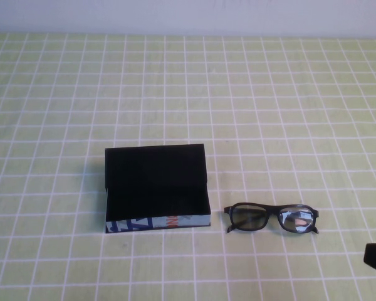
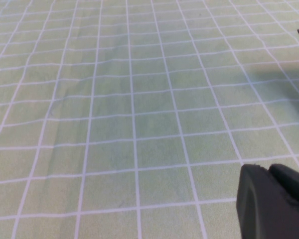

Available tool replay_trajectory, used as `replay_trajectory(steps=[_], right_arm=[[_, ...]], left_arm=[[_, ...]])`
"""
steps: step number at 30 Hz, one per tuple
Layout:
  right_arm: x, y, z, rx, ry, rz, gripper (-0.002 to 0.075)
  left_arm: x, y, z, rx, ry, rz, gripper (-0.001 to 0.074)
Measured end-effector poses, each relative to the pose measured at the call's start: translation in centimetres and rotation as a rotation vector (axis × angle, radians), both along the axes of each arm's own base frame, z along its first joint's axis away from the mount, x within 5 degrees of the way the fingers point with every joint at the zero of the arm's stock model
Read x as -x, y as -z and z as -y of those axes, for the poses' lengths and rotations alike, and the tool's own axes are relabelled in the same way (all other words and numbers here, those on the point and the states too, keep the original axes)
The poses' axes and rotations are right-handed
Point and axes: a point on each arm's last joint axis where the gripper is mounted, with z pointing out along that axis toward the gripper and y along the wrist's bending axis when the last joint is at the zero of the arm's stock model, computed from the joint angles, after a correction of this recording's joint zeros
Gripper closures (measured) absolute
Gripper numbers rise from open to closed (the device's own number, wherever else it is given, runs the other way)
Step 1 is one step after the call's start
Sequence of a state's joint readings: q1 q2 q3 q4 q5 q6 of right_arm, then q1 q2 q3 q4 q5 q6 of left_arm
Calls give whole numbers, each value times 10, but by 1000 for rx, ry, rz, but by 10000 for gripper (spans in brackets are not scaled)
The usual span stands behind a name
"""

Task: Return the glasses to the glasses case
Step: Pick up the glasses from the table

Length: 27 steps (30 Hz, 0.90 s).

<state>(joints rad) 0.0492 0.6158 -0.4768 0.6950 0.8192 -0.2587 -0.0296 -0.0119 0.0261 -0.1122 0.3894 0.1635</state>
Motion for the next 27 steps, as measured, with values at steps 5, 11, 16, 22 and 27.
replay_trajectory(steps=[5,11,16,22,27], right_arm=[[-34,-2,-2,121,-136,-136,737],[-66,-1,-6,196,-271,-185,737],[-83,-4,-31,298,-487,-137,737],[-107,-9,-89,470,-812,-39,737],[-130,-4,-125,549,-978,-80,737]], left_arm=[[0,0,0,0,0,0,737],[0,0,0,0,0,0,737],[0,0,0,0,0,0,737],[0,0,0,0,0,0,737],[0,0,0,0,0,0,737]])
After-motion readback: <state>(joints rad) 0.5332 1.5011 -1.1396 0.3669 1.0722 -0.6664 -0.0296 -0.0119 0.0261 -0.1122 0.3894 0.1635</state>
